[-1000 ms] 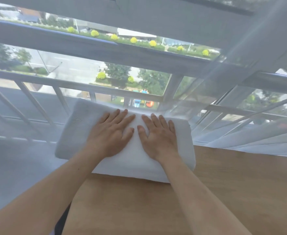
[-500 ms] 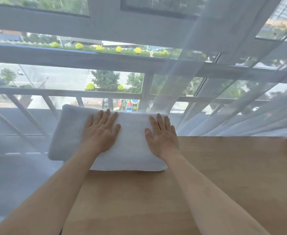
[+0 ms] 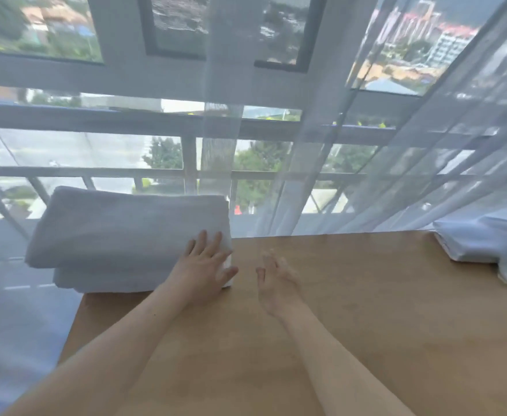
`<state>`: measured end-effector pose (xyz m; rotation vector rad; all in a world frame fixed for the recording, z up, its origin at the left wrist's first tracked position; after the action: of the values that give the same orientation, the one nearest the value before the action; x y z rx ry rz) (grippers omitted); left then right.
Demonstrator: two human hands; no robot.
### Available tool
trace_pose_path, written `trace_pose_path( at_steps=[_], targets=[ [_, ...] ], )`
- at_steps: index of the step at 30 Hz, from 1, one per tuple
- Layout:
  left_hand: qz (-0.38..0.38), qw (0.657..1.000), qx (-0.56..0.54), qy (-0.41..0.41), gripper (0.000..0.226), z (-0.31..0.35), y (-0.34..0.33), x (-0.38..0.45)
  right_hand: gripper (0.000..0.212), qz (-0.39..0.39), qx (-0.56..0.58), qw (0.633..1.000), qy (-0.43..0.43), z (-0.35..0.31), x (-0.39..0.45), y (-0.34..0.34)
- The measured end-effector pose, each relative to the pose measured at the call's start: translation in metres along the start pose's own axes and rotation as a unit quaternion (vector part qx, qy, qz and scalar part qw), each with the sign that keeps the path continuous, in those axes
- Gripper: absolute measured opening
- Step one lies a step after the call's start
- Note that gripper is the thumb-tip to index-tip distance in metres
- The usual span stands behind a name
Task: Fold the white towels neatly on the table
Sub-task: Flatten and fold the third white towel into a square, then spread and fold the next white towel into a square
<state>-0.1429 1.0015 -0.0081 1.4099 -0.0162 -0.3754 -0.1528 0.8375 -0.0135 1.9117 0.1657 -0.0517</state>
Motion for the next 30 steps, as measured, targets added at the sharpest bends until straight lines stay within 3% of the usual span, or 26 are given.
trace_pose_path(
  at_steps=[4, 7, 13, 17, 21, 25, 30],
  targets=[
    [-0.087, 0.993, -0.078, -0.007, 0.063, 0.085, -0.029, -0.001, 0.053, -0.018, 0.031, 0.998, -0.042, 0.08, -0.043, 0.008],
    [-0.153, 0.985, -0.063, -0.039, 0.064, 0.16, -0.059, -0.004, 0.054, -0.014, 0.051, 0.996, -0.074, 0.149, -0.076, 0.021],
    [-0.195, 0.974, -0.042, -0.107, 0.062, 0.303, -0.101, -0.013, 0.06, -0.058, 0.055, 0.986, -0.147, 0.285, -0.15, 0.034],
    [-0.178, 0.973, -0.03, -0.144, 0.063, 0.383, -0.11, -0.004, 0.062, -0.04, 0.011, 0.985, -0.17, 0.351, -0.187, 0.068],
    [-0.114, 0.979, -0.009, -0.17, 0.068, 0.444, -0.106, 0.014, 0.063, -0.023, -0.005, 0.98, -0.196, 0.406, -0.204, 0.101],
    [-0.045, 0.983, 0.007, -0.18, 0.069, 0.48, -0.103, 0.04, 0.063, -0.011, 0.012, 0.977, -0.213, 0.448, -0.2, 0.114],
    [-0.041, 0.984, 0.001, -0.174, 0.07, 0.517, -0.119, 0.095, 0.063, -0.024, 0.024, 0.976, -0.216, 0.494, -0.176, 0.114]
  ],
)
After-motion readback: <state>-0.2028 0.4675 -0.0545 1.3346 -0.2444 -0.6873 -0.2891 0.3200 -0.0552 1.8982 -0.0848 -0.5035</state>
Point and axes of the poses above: each hand's wrist, its own x-axis towards the middle knuckle, its own y-axis out of the back of the hand, z = x × y, the point moved 9 cm from there along x, towards the middle knuckle, and after that the axes turned 1 degree about y, right-handed, at the moved point
